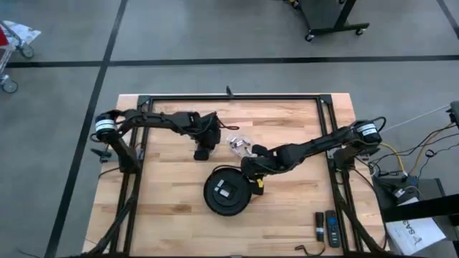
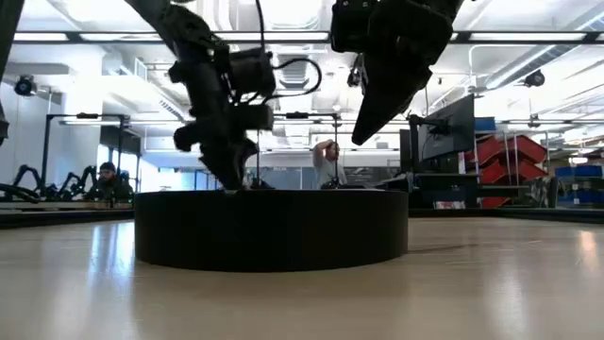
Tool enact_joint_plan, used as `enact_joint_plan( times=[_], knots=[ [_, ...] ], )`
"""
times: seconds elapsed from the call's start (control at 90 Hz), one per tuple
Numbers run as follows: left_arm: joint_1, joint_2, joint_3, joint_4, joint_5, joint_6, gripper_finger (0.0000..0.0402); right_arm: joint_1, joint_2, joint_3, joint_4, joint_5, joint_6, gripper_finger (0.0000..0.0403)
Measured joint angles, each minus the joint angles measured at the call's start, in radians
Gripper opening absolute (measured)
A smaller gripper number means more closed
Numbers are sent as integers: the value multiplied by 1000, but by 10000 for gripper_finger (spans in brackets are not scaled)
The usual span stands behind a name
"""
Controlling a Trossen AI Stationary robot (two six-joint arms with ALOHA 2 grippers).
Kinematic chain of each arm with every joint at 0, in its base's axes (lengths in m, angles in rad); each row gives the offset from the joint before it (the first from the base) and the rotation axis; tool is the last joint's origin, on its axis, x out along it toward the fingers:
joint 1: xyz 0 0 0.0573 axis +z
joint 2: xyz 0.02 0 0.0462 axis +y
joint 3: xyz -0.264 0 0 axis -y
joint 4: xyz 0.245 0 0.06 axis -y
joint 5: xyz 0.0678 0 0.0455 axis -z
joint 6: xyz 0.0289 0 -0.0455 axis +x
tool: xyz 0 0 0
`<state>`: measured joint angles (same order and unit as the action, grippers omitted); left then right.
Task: Insert battery
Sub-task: Insert the silver battery into the clock's battery compartment
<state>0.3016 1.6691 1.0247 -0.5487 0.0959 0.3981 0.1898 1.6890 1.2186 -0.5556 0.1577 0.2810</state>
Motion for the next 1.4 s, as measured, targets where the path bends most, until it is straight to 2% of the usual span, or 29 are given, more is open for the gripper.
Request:
enact_joint_plan(
  times=[0.278,0.567,0.911,1.144,1.4],
  knots=[
    [0,-1,-36,16,0,-10,54,0,1,0,17,0,0,36],
    [0,-1,-36,17,0,-8,51,0,1,0,22,0,10,52],
    [0,-1,-36,14,0,-12,71,0,2,0,22,0,10,59],
    [0,-2,-36,-3,-7,-19,31,0,2,0,22,0,7,42],
    [-2,-40,-36,-13,-21,-41,31,0,0,0,5,0,3,37]
  ],
)
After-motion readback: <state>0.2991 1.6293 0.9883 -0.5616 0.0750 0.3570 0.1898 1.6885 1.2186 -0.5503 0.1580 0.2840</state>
